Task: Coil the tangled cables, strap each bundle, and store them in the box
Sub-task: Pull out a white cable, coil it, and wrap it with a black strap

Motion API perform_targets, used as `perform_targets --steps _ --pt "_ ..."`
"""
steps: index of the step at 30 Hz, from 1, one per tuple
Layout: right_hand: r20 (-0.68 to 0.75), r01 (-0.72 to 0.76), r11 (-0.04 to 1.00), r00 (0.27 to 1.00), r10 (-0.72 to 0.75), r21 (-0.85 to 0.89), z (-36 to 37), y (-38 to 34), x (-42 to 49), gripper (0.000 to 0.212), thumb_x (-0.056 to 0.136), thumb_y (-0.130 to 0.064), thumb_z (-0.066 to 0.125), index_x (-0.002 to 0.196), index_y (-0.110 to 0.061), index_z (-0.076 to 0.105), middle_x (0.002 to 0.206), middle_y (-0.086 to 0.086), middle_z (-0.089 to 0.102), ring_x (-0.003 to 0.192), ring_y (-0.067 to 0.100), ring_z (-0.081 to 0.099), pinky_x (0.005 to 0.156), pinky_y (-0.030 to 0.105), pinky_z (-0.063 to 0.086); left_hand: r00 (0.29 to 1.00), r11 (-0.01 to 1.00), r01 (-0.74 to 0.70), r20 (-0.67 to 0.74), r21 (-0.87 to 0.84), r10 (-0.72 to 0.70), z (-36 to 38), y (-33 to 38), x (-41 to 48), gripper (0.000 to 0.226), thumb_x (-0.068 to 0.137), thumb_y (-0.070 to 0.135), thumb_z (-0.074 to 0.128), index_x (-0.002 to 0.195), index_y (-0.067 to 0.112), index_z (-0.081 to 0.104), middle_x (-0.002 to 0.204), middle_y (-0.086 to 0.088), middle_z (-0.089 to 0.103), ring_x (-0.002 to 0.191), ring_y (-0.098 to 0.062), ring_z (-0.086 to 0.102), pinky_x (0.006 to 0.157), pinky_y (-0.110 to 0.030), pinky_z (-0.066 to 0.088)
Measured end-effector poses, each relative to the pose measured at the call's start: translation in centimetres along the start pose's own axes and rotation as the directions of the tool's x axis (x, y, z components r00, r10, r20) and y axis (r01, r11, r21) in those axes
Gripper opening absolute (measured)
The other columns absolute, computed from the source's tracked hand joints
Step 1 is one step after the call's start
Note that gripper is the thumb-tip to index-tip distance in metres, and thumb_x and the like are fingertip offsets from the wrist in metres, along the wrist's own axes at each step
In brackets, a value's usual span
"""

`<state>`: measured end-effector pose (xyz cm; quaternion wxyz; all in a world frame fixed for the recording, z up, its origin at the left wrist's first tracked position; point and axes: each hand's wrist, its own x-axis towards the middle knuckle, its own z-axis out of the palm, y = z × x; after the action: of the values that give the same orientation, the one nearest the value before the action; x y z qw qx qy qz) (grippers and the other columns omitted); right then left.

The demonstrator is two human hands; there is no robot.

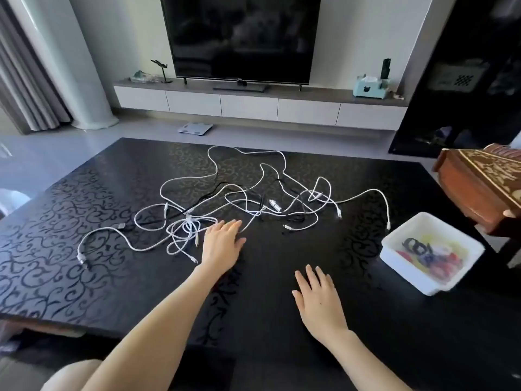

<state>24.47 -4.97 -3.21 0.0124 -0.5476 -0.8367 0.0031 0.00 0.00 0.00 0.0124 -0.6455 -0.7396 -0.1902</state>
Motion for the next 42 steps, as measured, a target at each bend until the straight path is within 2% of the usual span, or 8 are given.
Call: perform_targets --steps 8,11,14,23,28,33,39,42 --pt "-0.462 0.262 0.964 0.849 -0.255 -0.05 -7.7 -2.2 5.1 0.062 0.077 -0.032 0.071 0.13 -0.006 0.054 0.128 0.015 0.059 0.12 0.033 0.054 0.102 0.049 0.043 0.9 0.879 -0.39 0.087 -0.274 0.426 -2.8 2.5 -2.8 0.02 0.096 0.018 0.051 0.094 0.008 0.068 0.088 -0.007 0.066 0.082 -0.028 0.061 0.075 -0.037 0.047" --pt "-0.478 0.392 0.918 0.797 -0.369 -0.055 -9.7 -3.2 5.8 0.022 0.071 -0.025 0.081 0.079 -0.006 0.073 0.072 0.007 0.068 0.076 0.026 0.067 0.093 0.047 0.05 0.913 0.868 -0.382 0.014 -0.317 0.407 -5.2 2.3 -3.4 0.021 0.096 0.02 0.054 0.093 0.006 0.069 0.086 -0.006 0.067 0.081 -0.024 0.061 0.074 -0.03 0.046" --pt "-0.44 0.487 0.872 0.795 -0.418 0.051 -11.4 -3.3 5.2 0.025 0.077 -0.016 0.073 0.057 -0.005 0.062 0.052 0.006 0.056 0.055 0.027 0.057 0.065 0.034 0.052 0.908 0.866 -0.418 -0.099 -0.273 0.407 -6.9 1.8 -3.7 0.013 0.091 0.016 0.061 0.09 0.007 0.071 0.081 -0.003 0.069 0.075 -0.024 0.062 0.071 -0.027 0.047" --pt "-0.67 0.379 0.714 0.724 0.167 0.588 -22.5 2.0 3.6 0.029 0.098 -0.012 0.046 0.073 -0.001 0.054 0.064 0.011 0.058 0.061 0.025 0.062 0.065 0.029 0.048 0.984 0.938 -0.166 -0.115 -0.305 0.137 -7.4 0.4 -0.5 0.02 0.095 0.012 0.05 0.078 0.002 0.054 0.071 -0.011 0.061 0.074 -0.034 0.056 0.065 -0.038 0.039" --pt "-0.691 0.301 0.733 0.655 0.306 0.61 -25.2 5.0 3.0 0.031 0.1 -0.018 0.04 0.075 -0.003 0.051 0.06 0.002 0.05 0.058 0.033 0.056 0.062 0.04 0.045 0.997 0.906 0.038 -0.042 -0.422 -0.061 -7.8 0.5 2.3 0.026 0.099 0.02 0.045 0.085 0.001 0.058 0.08 -0.012 0.063 0.081 -0.032 0.058 0.069 -0.035 0.037" --pt "-0.656 0.185 0.725 0.609 0.445 0.663 -23.9 7.8 2.6 0.03 0.1 -0.02 0.039 0.084 -0.002 0.056 0.067 0.003 0.054 0.064 0.034 0.055 0.068 0.048 0.047 0.933 0.675 0.246 -0.018 -0.695 -0.358 -11.2 1.2 6.3 0.026 0.096 0.034 0.05 0.089 0.012 0.063 0.085 -0.01 0.064 0.082 -0.025 0.056 0.066 -0.029 0.033" --pt "-0.486 0.028 0.538 0.472 0.736 0.842 -22.2 12.2 3.5 0.033 0.099 -0.025 0.04 0.087 -0.004 0.063 0.079 0.009 0.058 0.083 0.039 0.059 0.079 0.053 0.049 0.983 0.712 0.15 0.027 -0.686 -0.181 -15.8 3.2 6.5 0.043 0.084 0.051 0.063 0.071 0.01 0.063 0.056 0.008 0.059 0.057 -0.012 0.052 0.065 -0.029 0.044" --pt "-0.342 -0.261 0.618 0.645 0.684 0.742 -19.7 12.1 3.6 0.034 0.097 -0.026 0.044 0.084 -0.004 0.067 0.085 0.017 0.066 0.084 0.038 0.058 0.073 0.042 0.044 0.961 0.513 0.256 0.273 -0.819 -0.043 -15.4 4.8 4.2 0.037 0.093 0.041 0.055 0.07 0.012 0.051 0.05 0.004 0.04 0.039 -0.008 0.042 0.049 -0.024 0.048"
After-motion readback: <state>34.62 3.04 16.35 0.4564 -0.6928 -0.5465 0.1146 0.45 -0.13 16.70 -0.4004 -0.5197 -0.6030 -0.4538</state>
